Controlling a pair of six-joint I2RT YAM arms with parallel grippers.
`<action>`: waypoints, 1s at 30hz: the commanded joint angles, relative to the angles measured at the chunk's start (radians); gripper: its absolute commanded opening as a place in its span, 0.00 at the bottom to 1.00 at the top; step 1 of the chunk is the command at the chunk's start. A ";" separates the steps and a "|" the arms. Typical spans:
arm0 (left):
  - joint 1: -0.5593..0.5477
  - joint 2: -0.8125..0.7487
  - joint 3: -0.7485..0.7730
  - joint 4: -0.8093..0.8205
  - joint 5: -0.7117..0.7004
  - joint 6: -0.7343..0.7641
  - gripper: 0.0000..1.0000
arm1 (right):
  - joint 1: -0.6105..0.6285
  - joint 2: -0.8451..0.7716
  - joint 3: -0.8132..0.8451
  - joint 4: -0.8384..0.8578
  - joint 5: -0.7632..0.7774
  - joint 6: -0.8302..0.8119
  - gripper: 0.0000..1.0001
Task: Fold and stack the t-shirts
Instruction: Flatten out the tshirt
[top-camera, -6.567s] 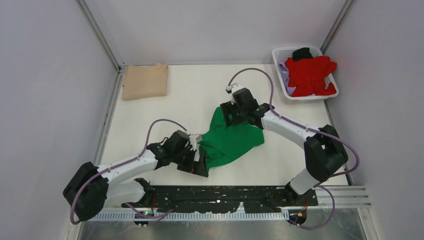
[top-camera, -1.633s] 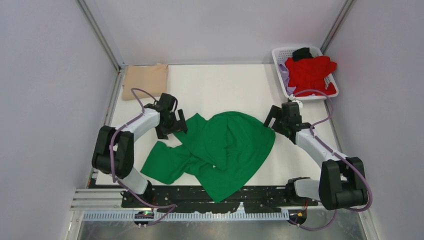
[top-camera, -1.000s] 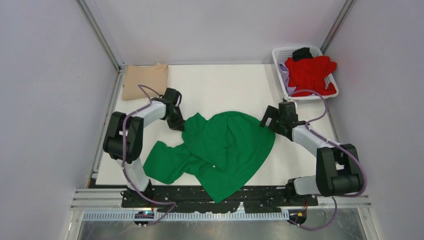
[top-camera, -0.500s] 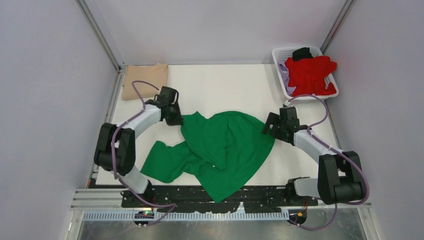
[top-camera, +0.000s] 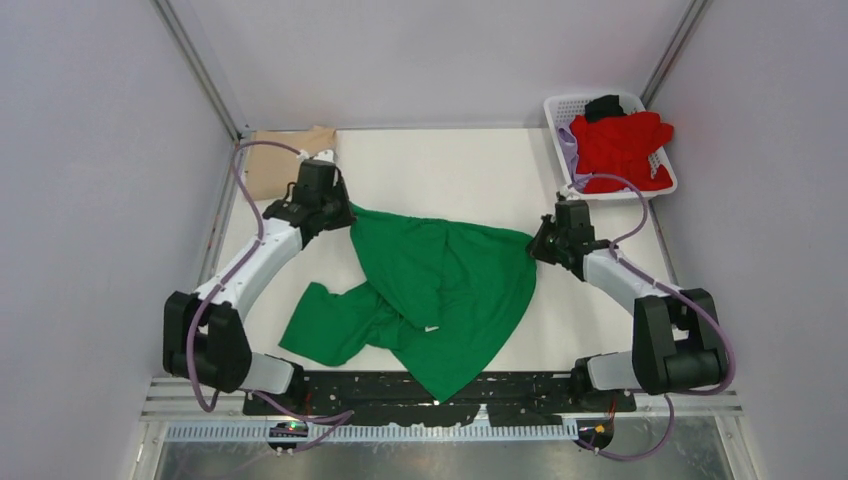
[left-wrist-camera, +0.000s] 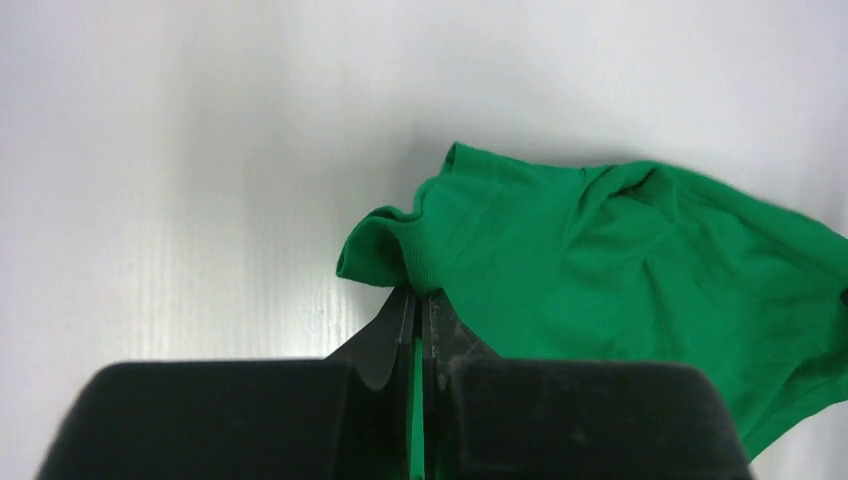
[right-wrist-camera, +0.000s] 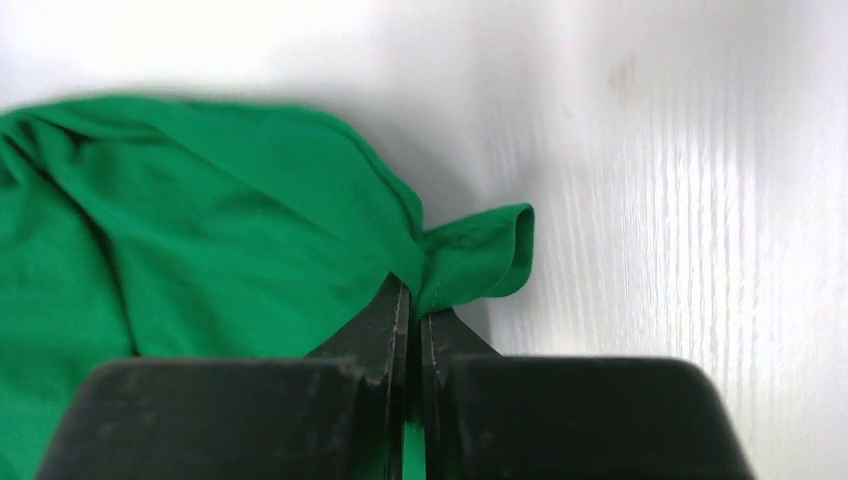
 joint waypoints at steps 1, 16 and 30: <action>0.000 -0.184 0.138 0.013 -0.165 0.082 0.00 | 0.009 -0.153 0.147 0.042 0.071 -0.060 0.05; 0.000 -0.733 0.439 0.061 -0.171 0.333 0.00 | 0.008 -0.661 0.564 -0.215 -0.090 -0.204 0.05; 0.000 -0.733 0.866 -0.051 -0.023 0.419 0.00 | 0.008 -0.853 0.889 -0.333 -0.216 -0.189 0.05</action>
